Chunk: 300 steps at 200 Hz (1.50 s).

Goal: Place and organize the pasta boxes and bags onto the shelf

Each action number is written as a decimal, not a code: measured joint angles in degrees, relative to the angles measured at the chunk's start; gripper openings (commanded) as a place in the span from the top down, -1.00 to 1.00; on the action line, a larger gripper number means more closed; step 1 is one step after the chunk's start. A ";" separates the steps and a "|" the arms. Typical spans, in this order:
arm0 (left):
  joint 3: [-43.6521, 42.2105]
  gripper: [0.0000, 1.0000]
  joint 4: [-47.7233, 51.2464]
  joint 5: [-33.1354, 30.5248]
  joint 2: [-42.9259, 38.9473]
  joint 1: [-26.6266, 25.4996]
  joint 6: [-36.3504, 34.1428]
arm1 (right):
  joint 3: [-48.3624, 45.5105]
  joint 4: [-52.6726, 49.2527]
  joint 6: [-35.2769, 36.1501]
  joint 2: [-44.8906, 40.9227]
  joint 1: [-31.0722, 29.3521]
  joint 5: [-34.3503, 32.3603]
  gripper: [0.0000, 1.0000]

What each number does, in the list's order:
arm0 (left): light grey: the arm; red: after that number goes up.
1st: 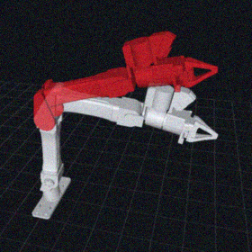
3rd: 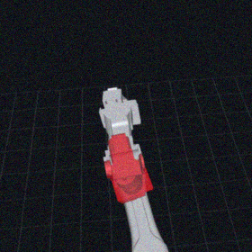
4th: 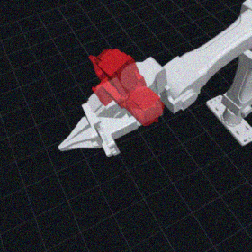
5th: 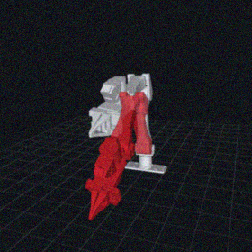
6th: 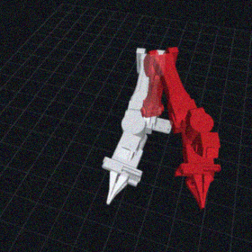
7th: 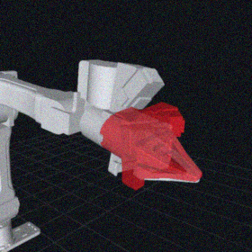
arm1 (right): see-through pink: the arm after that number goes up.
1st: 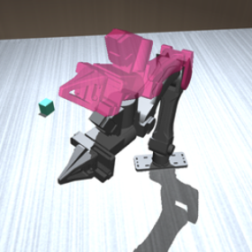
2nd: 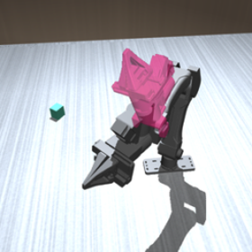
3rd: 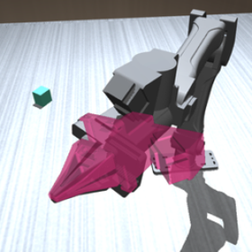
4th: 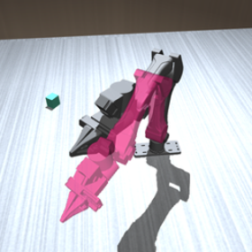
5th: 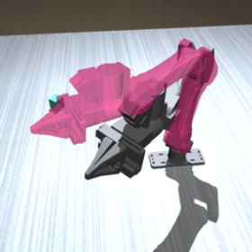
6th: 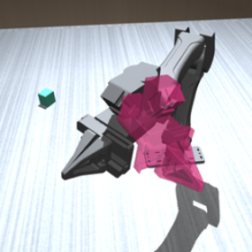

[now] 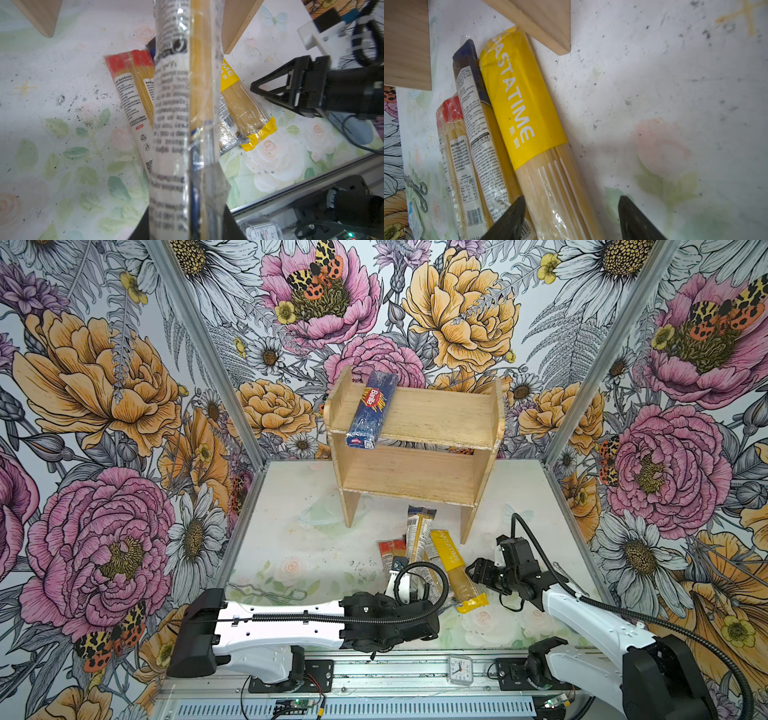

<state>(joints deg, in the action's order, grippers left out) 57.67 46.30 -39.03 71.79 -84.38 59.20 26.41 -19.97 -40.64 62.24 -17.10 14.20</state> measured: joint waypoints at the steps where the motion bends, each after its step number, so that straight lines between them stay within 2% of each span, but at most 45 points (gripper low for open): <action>1: 0.02 1.00 0.04 -0.02 -0.13 -0.04 -0.11 | 0.02 -0.02 0.02 0.07 -0.07 -0.07 -0.45; 80: 9.07 1.00 1.09 -3.50 -8.59 -1.42 -10.86 | 1.18 0.00 0.17 1.31 -1.46 -1.70 -0.45; 184: 24.06 1.00 -0.15 -5.57 -7.26 -1.95 -28.09 | 2.03 0.00 0.17 2.45 -2.12 -2.25 -0.45; 218: 28.48 1.00 -2.78 -5.05 -5.25 2.60 -33.35 | 2.32 0.00 0.15 2.29 -2.49 -3.13 -0.45; 259: 34.62 1.00 -3.58 1.11 -1.22 13.00 -37.79 | 2.32 0.00 0.15 1.11 -2.49 -3.52 -0.45; 300: 42.45 1.00 -4.20 5.75 3.74 18.67 -42.82 | 2.32 -0.02 0.15 0.37 -2.60 -3.52 -0.45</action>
<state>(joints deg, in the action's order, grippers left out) 100.12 42.11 -33.28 75.53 -65.71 16.38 28.73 -19.99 -40.49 62.61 -19.70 10.68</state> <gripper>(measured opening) 0.310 0.727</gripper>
